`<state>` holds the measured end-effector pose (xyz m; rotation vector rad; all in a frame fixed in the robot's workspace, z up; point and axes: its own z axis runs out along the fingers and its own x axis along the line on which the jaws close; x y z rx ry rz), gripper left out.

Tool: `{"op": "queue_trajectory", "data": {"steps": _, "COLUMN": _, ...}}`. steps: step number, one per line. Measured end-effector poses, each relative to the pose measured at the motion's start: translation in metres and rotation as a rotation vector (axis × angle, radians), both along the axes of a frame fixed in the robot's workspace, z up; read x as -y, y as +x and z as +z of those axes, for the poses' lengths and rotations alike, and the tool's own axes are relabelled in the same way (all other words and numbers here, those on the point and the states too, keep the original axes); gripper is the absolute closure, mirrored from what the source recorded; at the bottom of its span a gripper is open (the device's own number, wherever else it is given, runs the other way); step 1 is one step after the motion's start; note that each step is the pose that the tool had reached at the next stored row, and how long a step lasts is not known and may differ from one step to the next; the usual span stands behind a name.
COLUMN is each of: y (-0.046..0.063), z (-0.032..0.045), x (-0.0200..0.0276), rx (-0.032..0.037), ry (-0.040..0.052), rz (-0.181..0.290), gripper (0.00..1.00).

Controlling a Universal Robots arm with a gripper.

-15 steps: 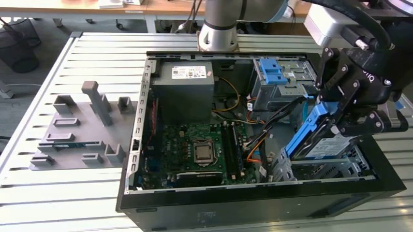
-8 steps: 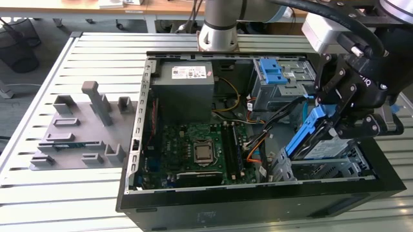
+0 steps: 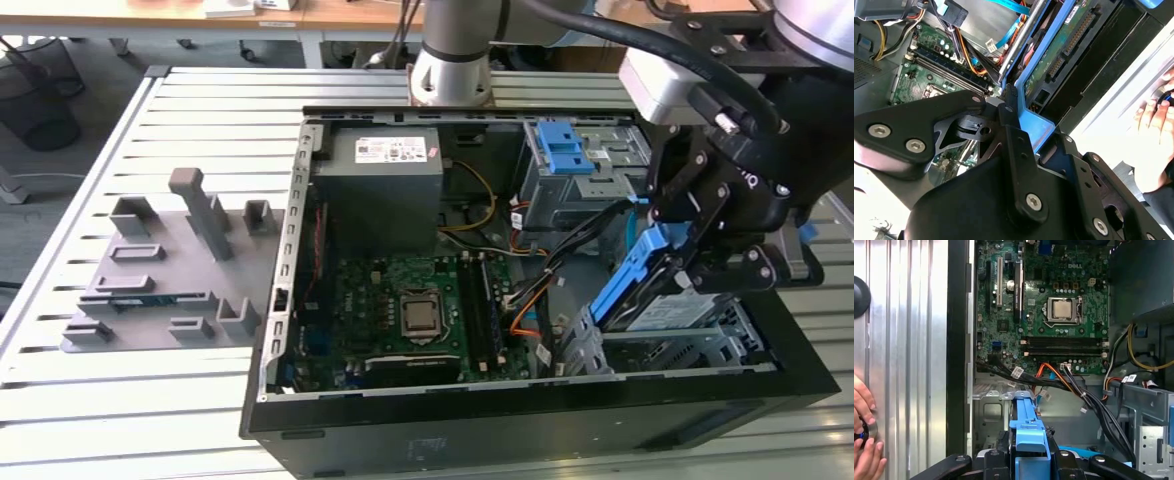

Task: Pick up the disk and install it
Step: 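Insert the disk into the insertion slot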

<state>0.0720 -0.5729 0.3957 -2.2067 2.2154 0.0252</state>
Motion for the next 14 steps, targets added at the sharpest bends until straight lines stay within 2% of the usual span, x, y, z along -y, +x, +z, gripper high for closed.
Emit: {"op": "queue_trajectory", "data": {"steps": 14, "y": 0.000, "z": -0.0120, "x": 0.0000, "rx": 0.0000, "ry": -0.0001, "rz": 0.000, "gripper": 0.64}}
